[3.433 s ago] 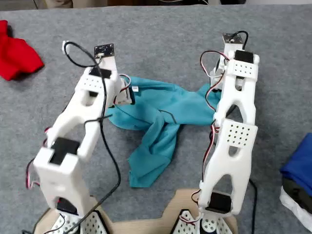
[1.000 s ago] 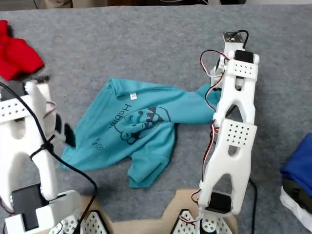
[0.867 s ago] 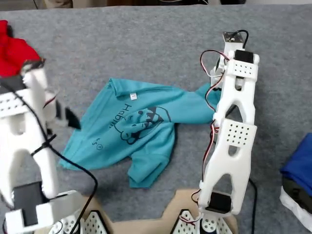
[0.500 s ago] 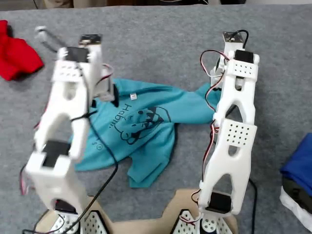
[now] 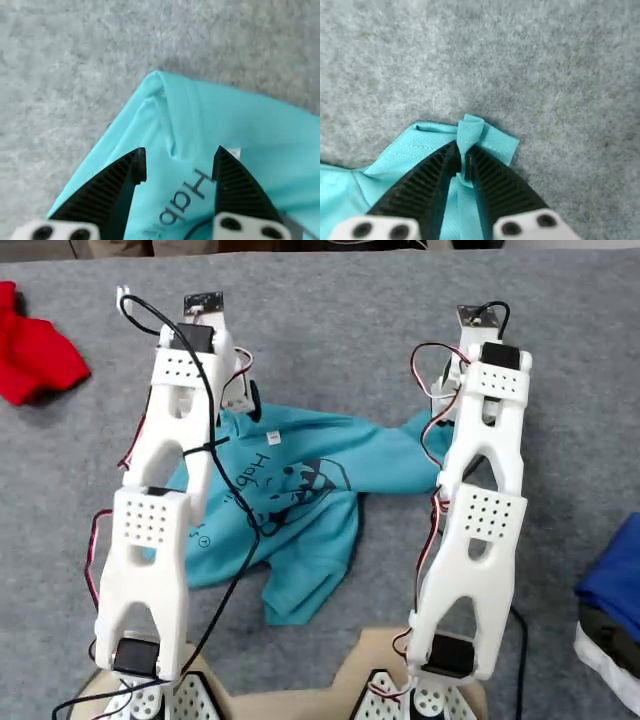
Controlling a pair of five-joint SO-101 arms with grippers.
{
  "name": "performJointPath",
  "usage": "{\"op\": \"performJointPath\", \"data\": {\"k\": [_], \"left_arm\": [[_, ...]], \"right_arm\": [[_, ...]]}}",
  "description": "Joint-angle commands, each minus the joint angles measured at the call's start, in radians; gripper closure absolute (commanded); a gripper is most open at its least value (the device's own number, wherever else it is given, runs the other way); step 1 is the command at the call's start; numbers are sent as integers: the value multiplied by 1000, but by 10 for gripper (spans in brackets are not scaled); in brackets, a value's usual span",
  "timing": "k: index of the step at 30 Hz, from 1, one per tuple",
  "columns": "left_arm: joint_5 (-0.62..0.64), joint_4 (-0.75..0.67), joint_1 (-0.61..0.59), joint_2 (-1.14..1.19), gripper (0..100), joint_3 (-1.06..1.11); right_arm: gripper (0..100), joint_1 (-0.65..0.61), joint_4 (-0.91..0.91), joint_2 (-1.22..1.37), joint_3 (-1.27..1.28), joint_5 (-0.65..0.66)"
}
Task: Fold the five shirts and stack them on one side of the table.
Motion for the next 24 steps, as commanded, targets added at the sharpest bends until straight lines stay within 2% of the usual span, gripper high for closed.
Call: {"op": "performJointPath", "data": {"k": [1, 14, 20, 24], "left_arm": [[43, -5, 15, 44, 779, -109], [78, -9, 15, 111, 781, -121], [75, -12, 40, 111, 956, -121], [77, -14, 74, 111, 977, -121]], "right_arm": [[990, -16, -9, -4, -44, 8], [990, -16, -9, -4, -44, 8], [990, -16, -9, -4, -44, 6], [990, -16, -9, -4, -44, 6]]}}
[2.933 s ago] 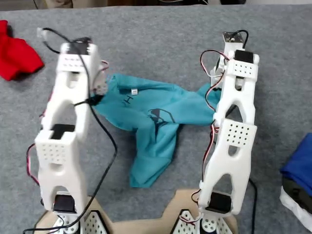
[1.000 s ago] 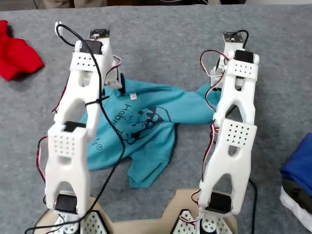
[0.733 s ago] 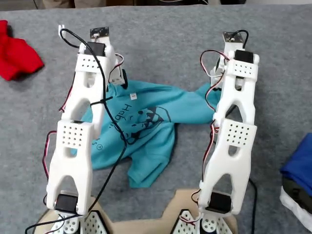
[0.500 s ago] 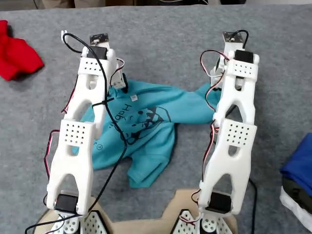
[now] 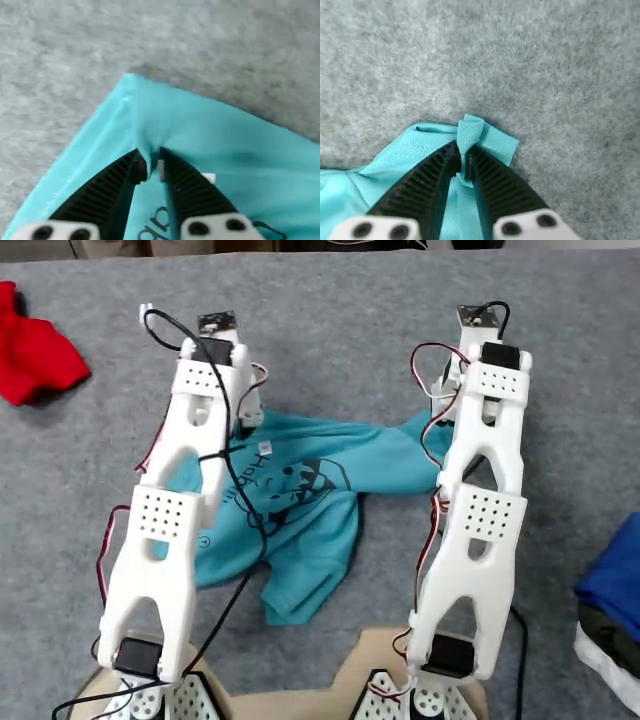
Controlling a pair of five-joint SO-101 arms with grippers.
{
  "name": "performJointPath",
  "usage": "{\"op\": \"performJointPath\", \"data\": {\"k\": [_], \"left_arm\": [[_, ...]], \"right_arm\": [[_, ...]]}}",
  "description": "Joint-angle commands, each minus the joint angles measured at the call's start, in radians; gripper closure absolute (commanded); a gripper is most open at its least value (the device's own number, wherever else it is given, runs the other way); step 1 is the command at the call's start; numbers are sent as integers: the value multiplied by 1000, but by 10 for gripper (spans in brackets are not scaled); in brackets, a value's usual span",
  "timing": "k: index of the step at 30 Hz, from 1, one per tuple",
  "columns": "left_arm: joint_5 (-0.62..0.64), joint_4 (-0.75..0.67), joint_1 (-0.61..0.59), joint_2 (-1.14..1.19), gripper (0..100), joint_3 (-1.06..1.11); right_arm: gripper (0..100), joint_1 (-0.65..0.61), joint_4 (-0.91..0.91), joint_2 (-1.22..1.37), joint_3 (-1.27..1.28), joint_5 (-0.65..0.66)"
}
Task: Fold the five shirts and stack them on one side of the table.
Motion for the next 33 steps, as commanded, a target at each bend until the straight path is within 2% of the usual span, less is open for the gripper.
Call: {"op": "performJointPath", "data": {"k": [1, 10, 16, 20, 26, 33], "left_arm": [[3, -15, 28, -15, 978, -49], [6, -28, 9, -25, 979, -68], [0, 61, -89, -25, 980, -374], [-2, 74, -157, -25, 980, -502], [-2, 75, -213, -102, 980, -496], [-2, 97, -222, -268, 980, -494]], "right_arm": [[990, -16, -9, -4, -44, 6], [990, -16, -9, -4, -44, 6], [990, -24, 18, -10, -51, 9], [990, -61, 110, -8, -150, 9], [990, -93, 224, -2, -329, 11], [991, -101, 293, -8, -519, 11]]}}
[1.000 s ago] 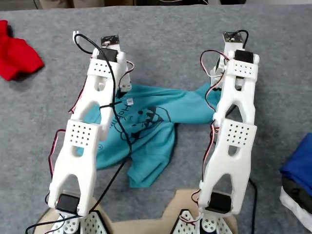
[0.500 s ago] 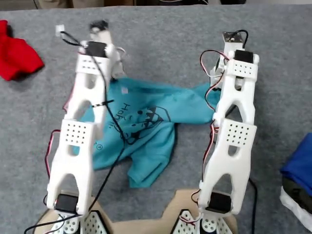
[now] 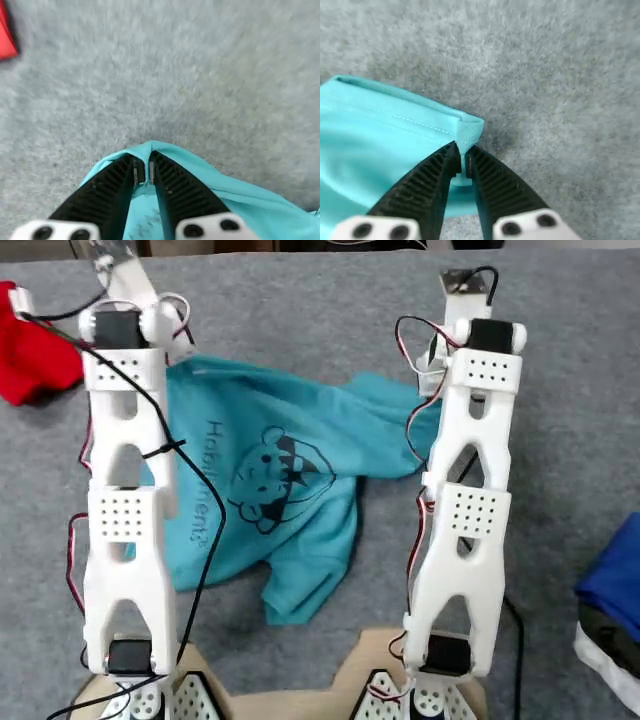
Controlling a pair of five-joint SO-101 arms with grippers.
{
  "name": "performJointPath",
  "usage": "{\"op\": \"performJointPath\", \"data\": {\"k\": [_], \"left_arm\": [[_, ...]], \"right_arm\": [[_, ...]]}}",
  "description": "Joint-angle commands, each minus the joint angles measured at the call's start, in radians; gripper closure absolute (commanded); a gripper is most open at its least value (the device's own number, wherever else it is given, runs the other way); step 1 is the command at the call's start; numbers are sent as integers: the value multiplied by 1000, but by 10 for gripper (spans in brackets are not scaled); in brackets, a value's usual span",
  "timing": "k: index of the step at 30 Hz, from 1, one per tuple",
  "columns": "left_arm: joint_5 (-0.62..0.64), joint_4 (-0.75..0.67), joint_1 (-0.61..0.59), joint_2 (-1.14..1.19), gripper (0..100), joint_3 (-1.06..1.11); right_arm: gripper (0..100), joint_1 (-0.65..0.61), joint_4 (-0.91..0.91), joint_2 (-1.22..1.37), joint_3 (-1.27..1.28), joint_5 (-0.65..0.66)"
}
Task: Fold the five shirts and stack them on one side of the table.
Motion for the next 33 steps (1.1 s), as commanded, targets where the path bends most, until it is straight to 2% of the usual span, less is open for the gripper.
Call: {"op": "performJointPath", "data": {"k": [1, 5, 13, 22, 33], "left_arm": [[-3, 20, -14, -142, 980, -48], [-5, 20, -14, -216, 980, 68], [-77, 18, -14, -289, 980, 334], [-81, 17, -34, -289, 980, 410], [-81, 17, -34, -288, 980, 425]], "right_arm": [[991, -25, 23, -12, -130, 11], [991, -79, 28, -13, -160, 9], [989, -160, 17, -5, -15, 9], [852, -151, -290, 15, 133, 9], [846, -176, -559, 151, 140, 9]]}}
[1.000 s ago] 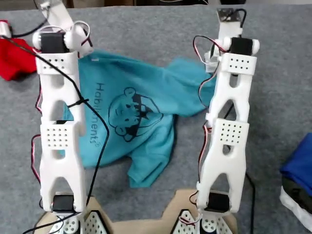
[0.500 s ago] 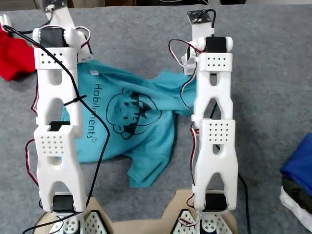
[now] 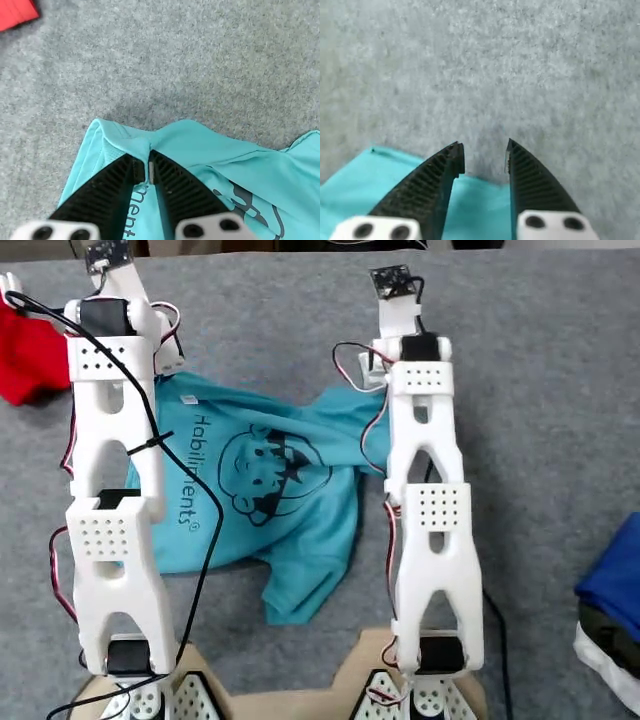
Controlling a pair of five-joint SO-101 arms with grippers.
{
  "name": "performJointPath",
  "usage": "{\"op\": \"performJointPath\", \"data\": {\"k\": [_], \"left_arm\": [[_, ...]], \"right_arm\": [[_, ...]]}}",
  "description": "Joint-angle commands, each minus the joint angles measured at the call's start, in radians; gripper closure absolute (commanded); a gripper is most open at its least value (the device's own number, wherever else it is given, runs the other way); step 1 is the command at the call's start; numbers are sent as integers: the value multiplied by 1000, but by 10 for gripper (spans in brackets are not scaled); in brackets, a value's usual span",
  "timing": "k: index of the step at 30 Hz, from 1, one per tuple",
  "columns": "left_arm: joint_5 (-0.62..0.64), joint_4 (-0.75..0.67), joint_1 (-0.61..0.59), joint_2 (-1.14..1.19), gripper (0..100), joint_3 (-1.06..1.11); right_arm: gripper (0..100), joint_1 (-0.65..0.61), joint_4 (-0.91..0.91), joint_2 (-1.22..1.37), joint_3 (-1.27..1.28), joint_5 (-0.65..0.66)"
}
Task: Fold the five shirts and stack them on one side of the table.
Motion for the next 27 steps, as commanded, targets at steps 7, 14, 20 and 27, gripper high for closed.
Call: {"op": "performJointPath", "data": {"k": [7, 14, 20, 27], "left_arm": [[-3, 9, -8, -27, 980, -8], [2, 9, -3, 15, 980, -9], [0, 9, -3, 16, 980, -9], [3, 9, -2, 24, 980, -9]], "right_arm": [[846, 33, 84, -8, -24, -6], [843, 107, 212, -15, -162, -176], [843, 147, 295, -7, -240, -391], [846, 96, 126, -7, -56, -589]]}}
